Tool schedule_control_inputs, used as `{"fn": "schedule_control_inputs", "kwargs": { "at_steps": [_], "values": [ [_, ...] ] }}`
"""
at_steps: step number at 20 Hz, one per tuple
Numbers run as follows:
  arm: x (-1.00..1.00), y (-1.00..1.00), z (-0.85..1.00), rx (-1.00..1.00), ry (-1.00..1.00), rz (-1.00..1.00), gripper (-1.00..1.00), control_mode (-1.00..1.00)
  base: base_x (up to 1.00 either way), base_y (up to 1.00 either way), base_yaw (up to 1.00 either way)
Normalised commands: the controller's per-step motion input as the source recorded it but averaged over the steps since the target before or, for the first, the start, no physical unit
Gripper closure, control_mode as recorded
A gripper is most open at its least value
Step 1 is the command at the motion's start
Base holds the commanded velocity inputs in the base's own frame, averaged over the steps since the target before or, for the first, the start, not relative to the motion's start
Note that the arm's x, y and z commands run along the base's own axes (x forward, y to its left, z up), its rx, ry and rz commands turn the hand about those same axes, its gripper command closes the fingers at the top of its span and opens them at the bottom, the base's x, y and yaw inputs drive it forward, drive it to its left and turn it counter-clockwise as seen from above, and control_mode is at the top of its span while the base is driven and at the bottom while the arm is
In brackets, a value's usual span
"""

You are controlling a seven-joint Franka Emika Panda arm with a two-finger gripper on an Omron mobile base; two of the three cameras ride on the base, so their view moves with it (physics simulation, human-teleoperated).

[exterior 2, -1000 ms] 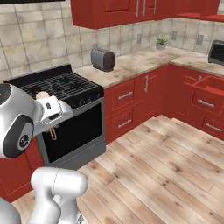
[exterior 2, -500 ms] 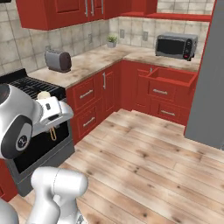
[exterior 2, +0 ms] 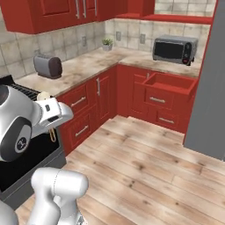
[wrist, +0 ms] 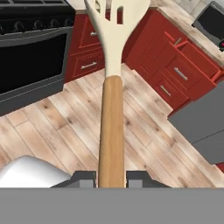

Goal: Organize the utensils by type. Pick up the wooden spoons from the counter and place them in the open cabinet. Then pick up the metallic utensils from the counter and place them in the open drawer.

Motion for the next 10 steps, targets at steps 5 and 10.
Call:
{"fn": "schedule_control_inputs", "kwargs": {
  "at_steps": [5, 10],
  "values": [
    [0.00, 0.00, 0.00, 0.00, 0.00, 0.00, 1.00, 1.00, 1.00, 0.00, -0.06],
    [0.00, 0.00, 0.00, 0.00, 0.00, 0.00, 1.00, 1.00, 1.00, 0.02, -0.08]
  ]
}}
